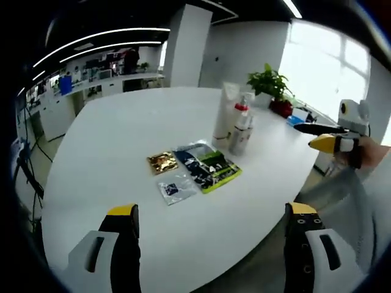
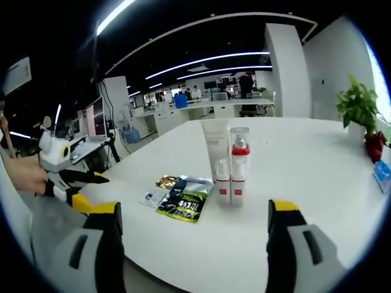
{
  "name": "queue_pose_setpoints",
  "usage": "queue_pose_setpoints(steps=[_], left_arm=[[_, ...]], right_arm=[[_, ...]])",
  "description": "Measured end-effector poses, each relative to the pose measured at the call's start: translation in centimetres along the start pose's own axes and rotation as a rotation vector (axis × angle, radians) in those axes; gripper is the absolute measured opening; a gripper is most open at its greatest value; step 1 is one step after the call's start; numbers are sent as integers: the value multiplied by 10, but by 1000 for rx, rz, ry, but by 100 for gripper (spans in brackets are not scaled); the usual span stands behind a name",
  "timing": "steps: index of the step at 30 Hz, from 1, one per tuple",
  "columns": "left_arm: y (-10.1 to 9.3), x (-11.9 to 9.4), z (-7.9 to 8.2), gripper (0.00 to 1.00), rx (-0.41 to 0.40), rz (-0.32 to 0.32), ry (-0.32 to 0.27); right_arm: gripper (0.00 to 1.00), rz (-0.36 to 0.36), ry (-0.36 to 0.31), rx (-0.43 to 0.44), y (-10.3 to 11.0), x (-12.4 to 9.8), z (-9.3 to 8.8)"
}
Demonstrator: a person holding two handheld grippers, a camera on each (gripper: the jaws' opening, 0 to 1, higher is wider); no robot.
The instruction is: Arrange the skincare products in the storage area until every visible bottle or jar stands upright without overlapping.
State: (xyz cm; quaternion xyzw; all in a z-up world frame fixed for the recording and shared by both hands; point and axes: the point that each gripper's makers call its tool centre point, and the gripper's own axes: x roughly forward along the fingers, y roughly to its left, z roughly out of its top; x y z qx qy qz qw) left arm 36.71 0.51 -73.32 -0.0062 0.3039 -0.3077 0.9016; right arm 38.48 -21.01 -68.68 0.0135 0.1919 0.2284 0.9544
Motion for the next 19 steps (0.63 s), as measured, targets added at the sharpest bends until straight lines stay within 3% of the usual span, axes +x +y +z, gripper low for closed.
queue_pose_setpoints(steps=[4,7,10,19], left_arm=[[-5,0,-2,97,20,-25,6],[-5,0,10,97,-32,-36,-67],[-4,-2,4,97,-21,-18,-38],[-9,-2,5,97,-19,-31,-45]], right_arm=[[99,-6,6,-8,-1,1,-2],[99,-4,19,-25,0,2,-5],[99,-6,16,-26,0,1,-4],[99,-7,26,-27,-1,2,-6]])
